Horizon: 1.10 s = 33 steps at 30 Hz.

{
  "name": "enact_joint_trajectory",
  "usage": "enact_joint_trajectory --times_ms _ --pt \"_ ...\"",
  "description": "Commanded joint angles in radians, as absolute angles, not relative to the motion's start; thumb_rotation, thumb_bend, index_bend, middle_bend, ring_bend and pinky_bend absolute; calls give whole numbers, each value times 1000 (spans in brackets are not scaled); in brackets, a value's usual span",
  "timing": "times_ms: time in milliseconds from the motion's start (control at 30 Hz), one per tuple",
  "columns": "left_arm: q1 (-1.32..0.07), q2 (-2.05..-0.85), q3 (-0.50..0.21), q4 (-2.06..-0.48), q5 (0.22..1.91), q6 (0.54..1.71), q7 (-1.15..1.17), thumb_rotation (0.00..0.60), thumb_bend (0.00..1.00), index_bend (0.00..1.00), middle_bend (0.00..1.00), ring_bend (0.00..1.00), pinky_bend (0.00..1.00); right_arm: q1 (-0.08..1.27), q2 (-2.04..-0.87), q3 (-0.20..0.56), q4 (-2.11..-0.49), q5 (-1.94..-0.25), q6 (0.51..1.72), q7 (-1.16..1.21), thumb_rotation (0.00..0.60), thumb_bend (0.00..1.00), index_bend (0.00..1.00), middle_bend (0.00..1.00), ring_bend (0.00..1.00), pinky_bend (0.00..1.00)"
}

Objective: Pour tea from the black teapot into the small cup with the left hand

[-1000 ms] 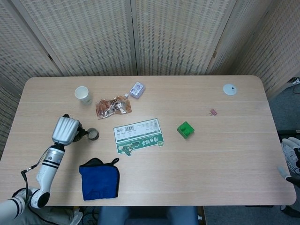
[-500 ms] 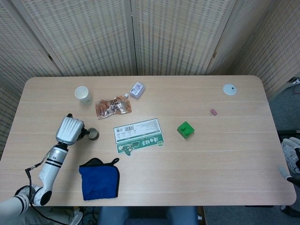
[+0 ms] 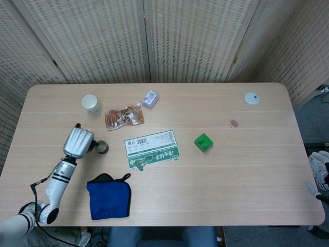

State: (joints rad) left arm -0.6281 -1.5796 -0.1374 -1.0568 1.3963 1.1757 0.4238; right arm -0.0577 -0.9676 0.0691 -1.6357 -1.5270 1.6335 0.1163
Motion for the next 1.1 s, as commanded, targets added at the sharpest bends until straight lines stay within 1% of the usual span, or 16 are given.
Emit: enact_joint_trajectory --times_ms 33,433,600,1100 --pt "-631 -1584 -132 -1046 1407 1183 433 540 382 1000 1000 945 444 -58 -968 69 -1634 -1526 1633 118 600 167 229 203 156 158" --pt "-636 -1590 -123 -1022 1426 1190 449 538 383 1000 1000 945 444 -58 -971 71 -1628 -1523 1631 122 600 168 229 203 156 158" --pt "-639 -1591 -119 -1015 1437 1196 459 555 383 1000 1000 945 444 -60 -971 71 -1625 -1524 1635 125 600 168 229 203 156 158" --pt "-641 -1583 -109 -995 1457 1203 472 564 383 1000 1000 945 444 -59 -970 72 -1626 -1525 1634 126 600 167 229 203 156 158"
